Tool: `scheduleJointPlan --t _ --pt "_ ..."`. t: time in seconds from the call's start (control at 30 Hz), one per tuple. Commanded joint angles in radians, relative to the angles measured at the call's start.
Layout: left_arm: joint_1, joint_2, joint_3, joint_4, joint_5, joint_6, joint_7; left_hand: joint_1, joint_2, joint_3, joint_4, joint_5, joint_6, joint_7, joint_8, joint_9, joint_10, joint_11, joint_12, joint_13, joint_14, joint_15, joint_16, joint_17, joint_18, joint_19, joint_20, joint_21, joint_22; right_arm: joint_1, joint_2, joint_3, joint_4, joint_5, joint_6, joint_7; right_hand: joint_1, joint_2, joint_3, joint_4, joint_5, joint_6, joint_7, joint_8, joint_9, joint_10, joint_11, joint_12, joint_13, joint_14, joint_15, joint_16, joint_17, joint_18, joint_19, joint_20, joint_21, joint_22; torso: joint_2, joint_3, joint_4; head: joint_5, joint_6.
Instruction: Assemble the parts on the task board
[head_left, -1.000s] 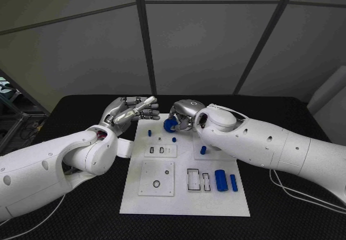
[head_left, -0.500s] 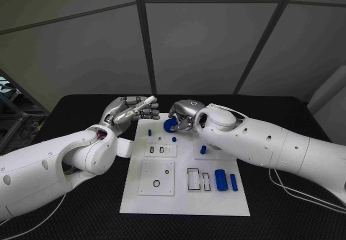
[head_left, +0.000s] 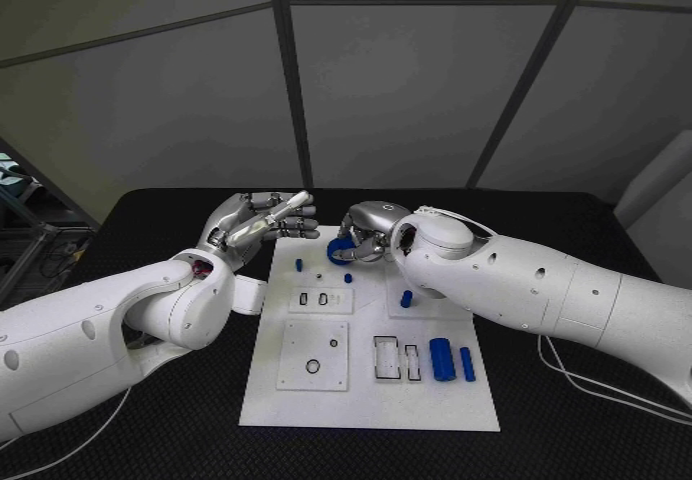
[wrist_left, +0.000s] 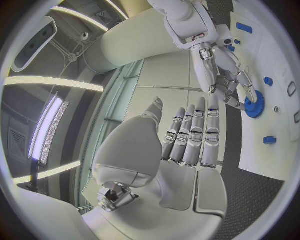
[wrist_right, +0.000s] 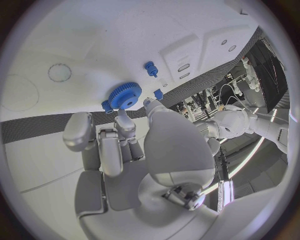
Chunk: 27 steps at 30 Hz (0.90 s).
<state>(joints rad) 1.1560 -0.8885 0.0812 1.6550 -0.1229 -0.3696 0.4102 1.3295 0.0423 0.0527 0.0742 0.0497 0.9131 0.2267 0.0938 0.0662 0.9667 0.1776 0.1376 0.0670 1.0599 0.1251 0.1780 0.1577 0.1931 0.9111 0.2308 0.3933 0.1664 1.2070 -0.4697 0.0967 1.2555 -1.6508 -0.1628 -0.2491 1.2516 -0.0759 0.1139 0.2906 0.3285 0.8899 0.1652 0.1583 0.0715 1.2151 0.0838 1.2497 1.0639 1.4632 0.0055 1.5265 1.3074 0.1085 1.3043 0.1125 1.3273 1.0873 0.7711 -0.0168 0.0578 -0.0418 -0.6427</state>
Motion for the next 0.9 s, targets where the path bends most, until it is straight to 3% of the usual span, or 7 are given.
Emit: scheduleJointPlan --t 0.03,0.6,0.73,0.9 --pt "0.002 -0.001 0.001 0.003 -0.005 0.006 0.005 0.009 0.002 -0.003 -0.006 0.003 -0.002 0.01 -0.007 -0.001 0.0 0.005 -0.007 -0.001 0.006 0.004 -0.005 0.002 -0.011 0.009 0.001 0.007 -0.001 0.0 -0.003 -0.001 -0.003 0.032 0.035 0.004 -0.018 0.002 -0.007 -0.001 0.007 0.007 0.003 -0.002 -0.001 0.008 -0.001 0.007 0.005 0.086 0.002 0.004 0.157 -0.016 0.01 0.002 0.007 0.005 0.0 0.0001 -0.0003 0.0 -0.001" --pt "0.002 -0.003 0.001 0.004 -0.005 0.004 0.004 0.008 0.004 -0.003 -0.005 0.003 -0.003 0.01 -0.008 -0.001 -0.001 0.006 -0.007 -0.001 0.006 0.004 -0.005 0.002 -0.011 0.009 0.001 0.007 -0.001 0.0 -0.027 -0.001 0.003 0.024 0.026 -0.017 -0.012 0.0 -0.001 -0.013 0.049 0.008 0.003 -0.012 -0.003 0.014 -0.001 0.018 0.022 0.088 0.002 0.008 0.166 -0.017 0.013 0.002 0.012 0.012 0.0 0.0015 -0.0007 -0.004 -0.002" --pt "0.002 -0.006 0.001 0.004 -0.005 0.003 0.004 0.008 0.004 -0.003 -0.005 0.003 -0.003 0.01 -0.008 -0.001 -0.001 0.006 -0.007 -0.001 0.006 0.004 -0.005 0.002 -0.011 0.009 0.001 0.007 -0.001 0.0 -0.049 -0.001 0.025 0.008 -0.042 -0.013 -0.009 0.0 0.001 -0.014 0.051 0.011 0.002 -0.012 -0.002 0.025 -0.001 0.028 0.037 0.088 0.002 0.008 0.167 -0.018 0.015 0.002 0.014 0.016 -0.001 0.0015 -0.0003 -0.003 -0.001" --pt "0.002 -0.008 0.001 0.003 -0.005 0.003 0.004 0.008 0.005 -0.002 -0.005 0.003 -0.003 0.01 -0.008 -0.001 -0.001 0.006 -0.008 -0.001 0.006 0.005 -0.006 0.003 -0.011 0.009 0.001 0.007 -0.002 0.0 -0.113 -0.001 0.086 0.015 -0.173 -0.007 0.01 0.0 0.011 -0.022 0.058 0.016 0.001 -0.013 -0.002 0.032 -0.003 0.034 0.044 0.088 0.0 0.008 0.166 -0.018 0.017 0.001 0.016 0.019 -0.001 0.0017 -0.0017 -0.007 0.003"
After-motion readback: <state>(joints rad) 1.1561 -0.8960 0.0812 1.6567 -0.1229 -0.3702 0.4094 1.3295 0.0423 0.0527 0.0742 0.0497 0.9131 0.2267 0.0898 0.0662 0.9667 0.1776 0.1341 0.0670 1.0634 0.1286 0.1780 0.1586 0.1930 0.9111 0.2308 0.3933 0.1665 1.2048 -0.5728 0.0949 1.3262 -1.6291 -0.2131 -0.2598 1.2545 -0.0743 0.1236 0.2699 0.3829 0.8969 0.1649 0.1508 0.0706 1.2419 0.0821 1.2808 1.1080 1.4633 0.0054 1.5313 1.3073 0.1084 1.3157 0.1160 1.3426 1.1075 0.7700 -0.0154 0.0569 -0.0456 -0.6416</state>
